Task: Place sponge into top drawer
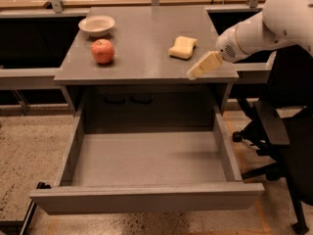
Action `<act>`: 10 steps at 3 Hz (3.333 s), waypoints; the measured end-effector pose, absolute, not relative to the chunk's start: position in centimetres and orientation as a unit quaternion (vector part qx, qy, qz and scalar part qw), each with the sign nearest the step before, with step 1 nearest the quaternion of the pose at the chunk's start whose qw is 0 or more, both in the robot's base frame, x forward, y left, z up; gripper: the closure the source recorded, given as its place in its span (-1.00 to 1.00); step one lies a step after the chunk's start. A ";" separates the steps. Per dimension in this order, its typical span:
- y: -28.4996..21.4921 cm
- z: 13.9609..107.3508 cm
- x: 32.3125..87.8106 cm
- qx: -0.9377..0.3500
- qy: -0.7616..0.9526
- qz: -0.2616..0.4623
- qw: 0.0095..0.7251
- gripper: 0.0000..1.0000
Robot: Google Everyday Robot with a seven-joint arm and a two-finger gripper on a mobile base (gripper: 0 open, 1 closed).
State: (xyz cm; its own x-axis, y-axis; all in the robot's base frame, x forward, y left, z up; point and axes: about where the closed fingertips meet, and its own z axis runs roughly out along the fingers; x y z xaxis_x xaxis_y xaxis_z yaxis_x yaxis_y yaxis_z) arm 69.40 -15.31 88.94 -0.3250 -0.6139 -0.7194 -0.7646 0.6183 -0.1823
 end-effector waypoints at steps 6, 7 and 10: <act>-11.9 84.0 82.3 -0.340 0.792 0.167 0.479 -1.00; -11.7 84.1 84.5 -0.341 0.781 0.169 0.495 -1.00; -11.8 84.4 86.1 -0.341 0.772 0.166 0.510 -0.14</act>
Offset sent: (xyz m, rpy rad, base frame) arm 0.1037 0.0032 -0.0086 0.1580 -0.0612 -0.1805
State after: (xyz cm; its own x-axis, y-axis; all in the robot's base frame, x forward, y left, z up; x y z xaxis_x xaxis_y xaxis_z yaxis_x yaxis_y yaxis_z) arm 86.10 -11.76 84.37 -0.2480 -0.3581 -0.9001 -0.6958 0.7124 -0.0917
